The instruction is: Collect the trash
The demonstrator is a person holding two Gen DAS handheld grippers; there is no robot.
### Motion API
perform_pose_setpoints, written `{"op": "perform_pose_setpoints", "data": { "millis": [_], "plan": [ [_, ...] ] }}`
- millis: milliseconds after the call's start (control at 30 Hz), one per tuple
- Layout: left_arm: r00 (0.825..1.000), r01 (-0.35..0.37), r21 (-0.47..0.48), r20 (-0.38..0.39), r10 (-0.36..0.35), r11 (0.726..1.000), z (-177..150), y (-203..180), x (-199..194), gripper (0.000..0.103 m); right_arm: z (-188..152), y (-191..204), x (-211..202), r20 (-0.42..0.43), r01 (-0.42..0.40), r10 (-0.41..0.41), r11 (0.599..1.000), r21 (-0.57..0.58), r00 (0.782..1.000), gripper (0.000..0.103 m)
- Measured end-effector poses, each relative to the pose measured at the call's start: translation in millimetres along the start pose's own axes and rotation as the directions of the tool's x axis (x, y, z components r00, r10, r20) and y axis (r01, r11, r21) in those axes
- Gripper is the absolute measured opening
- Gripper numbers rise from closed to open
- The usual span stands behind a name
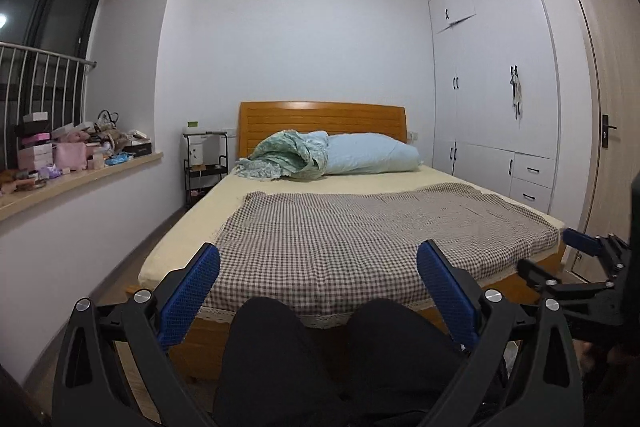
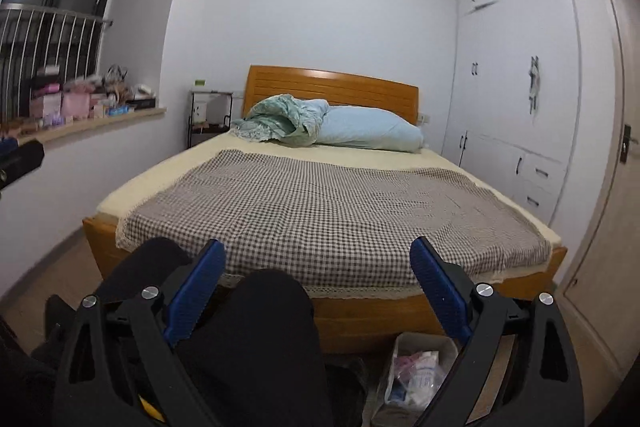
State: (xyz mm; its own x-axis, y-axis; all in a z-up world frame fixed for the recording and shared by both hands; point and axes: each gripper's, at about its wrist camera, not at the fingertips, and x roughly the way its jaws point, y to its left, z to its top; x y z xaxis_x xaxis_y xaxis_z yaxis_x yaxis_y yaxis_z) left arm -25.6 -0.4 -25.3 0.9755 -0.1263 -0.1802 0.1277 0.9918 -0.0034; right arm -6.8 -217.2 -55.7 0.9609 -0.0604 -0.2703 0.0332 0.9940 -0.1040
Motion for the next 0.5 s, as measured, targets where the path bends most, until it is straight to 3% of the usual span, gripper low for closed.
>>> {"op": "perform_pose_setpoints", "data": {
  "millis": [67, 200, 500],
  "plan": [
    [1.000, -0.014, 0.003, 0.006, 0.014, 1.000, 2.9, -0.4, 0.3, 0.096, 3.7, -7.5, -0.2, 0.002, 0.045, -0.045, 0.999, 0.024, 0.999, 0.089],
    [1.000, -0.015, 0.022, 0.022, 0.014, 1.000, 8.4, -4.6, 1.7, 0.096, 3.4, -18.1, -5.4, 0.003, 0.056, -0.056, 0.995, 0.088, 0.998, 0.089],
    [0.998, -0.049, -0.009, 0.042, 0.049, 0.999, 16.3, -4.0, 0.5, 0.096, -2.8, -17.9, -26.4, 0.026, 0.067, -0.068, 0.996, 0.057, 0.997, 0.089]
  ]
}}
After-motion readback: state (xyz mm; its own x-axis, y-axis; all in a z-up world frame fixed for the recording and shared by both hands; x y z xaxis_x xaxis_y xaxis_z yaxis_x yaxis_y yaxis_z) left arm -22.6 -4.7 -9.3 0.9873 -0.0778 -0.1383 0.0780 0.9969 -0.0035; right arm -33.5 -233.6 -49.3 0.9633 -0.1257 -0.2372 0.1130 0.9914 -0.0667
